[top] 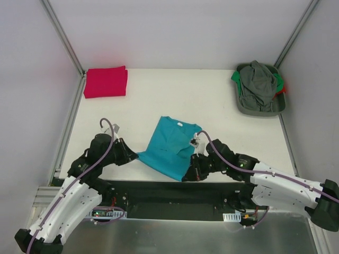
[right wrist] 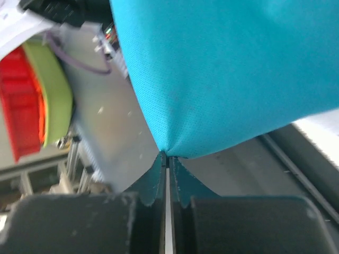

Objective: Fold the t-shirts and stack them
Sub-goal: Grab one side of the 2/3 rectangular tshirt with both arms, then fold the long partially folded tshirt into a neat square

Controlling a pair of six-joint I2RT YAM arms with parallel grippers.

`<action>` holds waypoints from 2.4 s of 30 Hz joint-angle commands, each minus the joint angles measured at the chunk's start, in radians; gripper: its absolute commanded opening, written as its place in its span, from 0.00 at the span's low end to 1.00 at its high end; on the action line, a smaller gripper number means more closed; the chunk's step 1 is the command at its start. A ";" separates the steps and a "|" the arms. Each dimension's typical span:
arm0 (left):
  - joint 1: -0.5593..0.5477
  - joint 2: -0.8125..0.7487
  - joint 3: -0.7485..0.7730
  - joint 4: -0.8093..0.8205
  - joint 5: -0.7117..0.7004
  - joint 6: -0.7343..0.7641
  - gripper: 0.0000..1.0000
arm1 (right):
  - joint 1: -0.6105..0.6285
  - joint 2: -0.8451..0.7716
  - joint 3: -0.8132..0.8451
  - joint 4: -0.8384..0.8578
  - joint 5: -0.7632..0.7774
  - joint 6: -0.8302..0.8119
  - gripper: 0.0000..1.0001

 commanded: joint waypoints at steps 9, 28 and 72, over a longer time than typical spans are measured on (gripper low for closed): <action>-0.001 -0.084 0.203 -0.196 -0.061 0.010 0.00 | 0.075 -0.112 0.026 0.044 -0.200 0.108 0.00; -0.001 0.198 0.319 -0.021 -0.106 0.008 0.00 | -0.244 -0.154 0.069 -0.154 -0.150 -0.046 0.00; 0.024 1.384 0.922 0.162 -0.068 0.143 0.07 | -0.657 0.516 0.200 0.120 0.176 -0.168 0.07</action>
